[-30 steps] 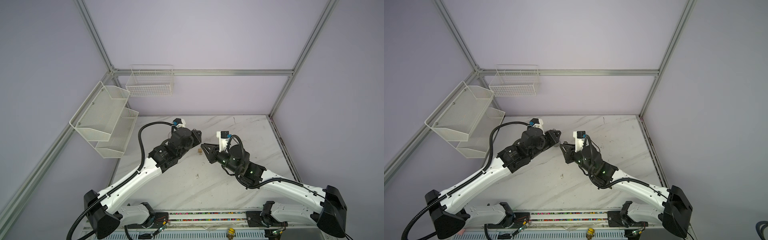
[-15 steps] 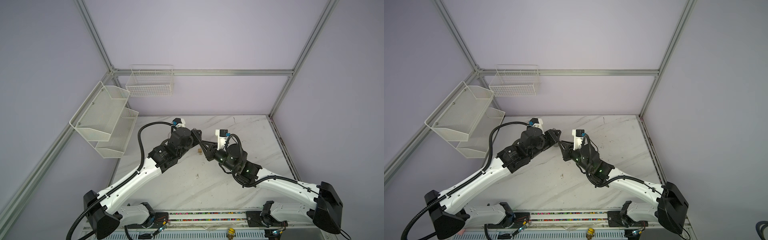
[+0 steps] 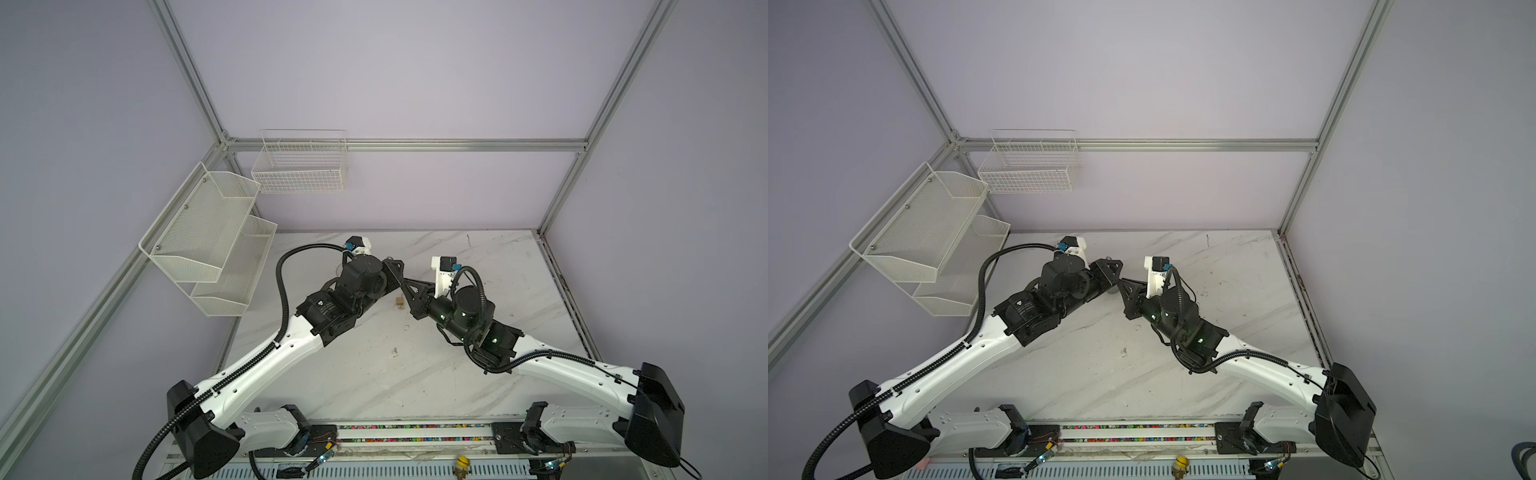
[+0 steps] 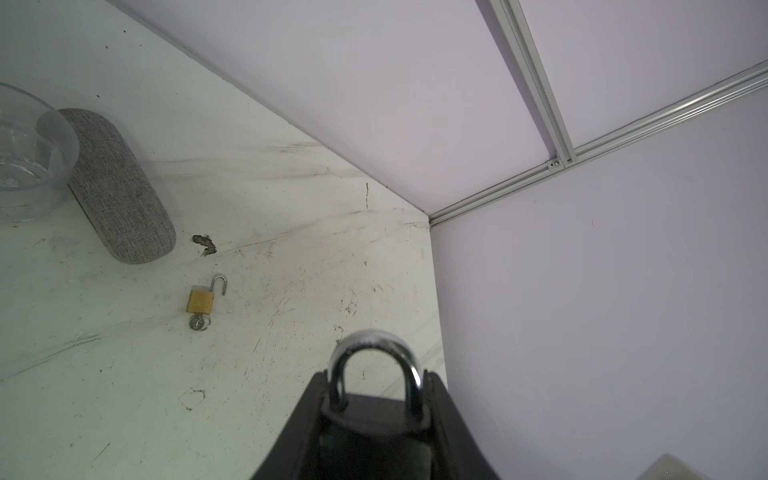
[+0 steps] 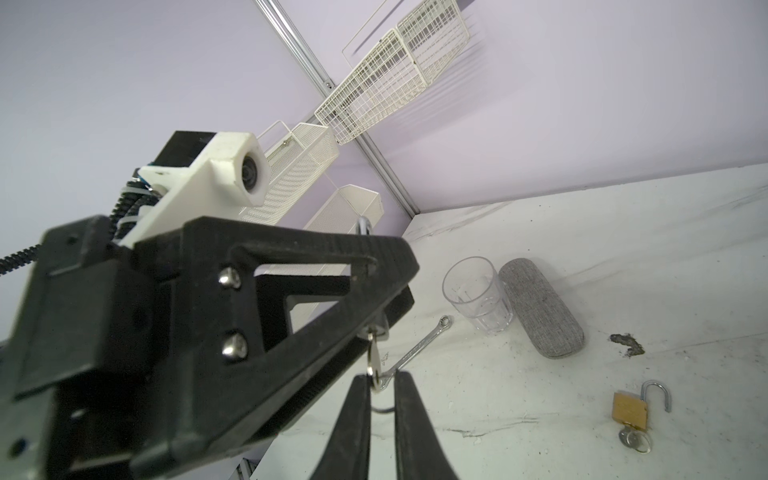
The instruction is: Unlock with the key
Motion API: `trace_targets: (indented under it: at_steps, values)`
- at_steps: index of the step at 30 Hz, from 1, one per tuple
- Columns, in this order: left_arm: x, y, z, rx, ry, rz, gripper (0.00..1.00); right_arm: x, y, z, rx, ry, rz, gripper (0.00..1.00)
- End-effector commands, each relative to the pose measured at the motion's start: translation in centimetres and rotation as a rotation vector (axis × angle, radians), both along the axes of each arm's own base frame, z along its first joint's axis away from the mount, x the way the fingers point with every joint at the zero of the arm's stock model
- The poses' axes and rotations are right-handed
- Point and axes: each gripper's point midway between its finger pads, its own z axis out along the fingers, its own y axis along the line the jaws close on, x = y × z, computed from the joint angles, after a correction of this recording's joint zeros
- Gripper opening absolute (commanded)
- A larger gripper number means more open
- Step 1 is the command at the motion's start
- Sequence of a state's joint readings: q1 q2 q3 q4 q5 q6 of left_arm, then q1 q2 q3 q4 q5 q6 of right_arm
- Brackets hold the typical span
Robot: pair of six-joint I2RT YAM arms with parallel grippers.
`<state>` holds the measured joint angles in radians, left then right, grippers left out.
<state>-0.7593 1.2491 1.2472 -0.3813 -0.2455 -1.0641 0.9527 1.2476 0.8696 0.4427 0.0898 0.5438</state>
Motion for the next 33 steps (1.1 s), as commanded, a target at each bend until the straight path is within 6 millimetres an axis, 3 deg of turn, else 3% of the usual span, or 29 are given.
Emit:
trace_targets:
  at_steps: [1, 13, 20, 24, 33]
  values:
    - [0.2, -0.2, 1.2, -0.053, -0.037, -0.005, 0.0, 0.4, 0.0, 2.2, 0.049, -0.038, -0.013, 0.14]
    - [-0.8, -1.2, 2.1, -0.09, -0.04, -0.053, 0.0, 0.8, 0.0, 1.7, 0.039, -0.02, -0.031, 0.01]
    - [-3.2, -3.7, 1.7, -0.109, -0.016, -0.156, 0.0, 0.9, -0.5, 3.5, 0.063, -0.057, -0.054, 0.0]
    - [-3.9, -4.6, 1.0, -0.092, -0.009, -0.185, 0.0, 0.5, 0.0, 4.8, 0.105, -0.049, -0.01, 0.0]
    - [-3.2, -4.0, 1.4, -0.111, -0.02, -0.189, 0.0, -2.2, 1.1, 4.0, 0.202, 0.095, 0.174, 0.0]
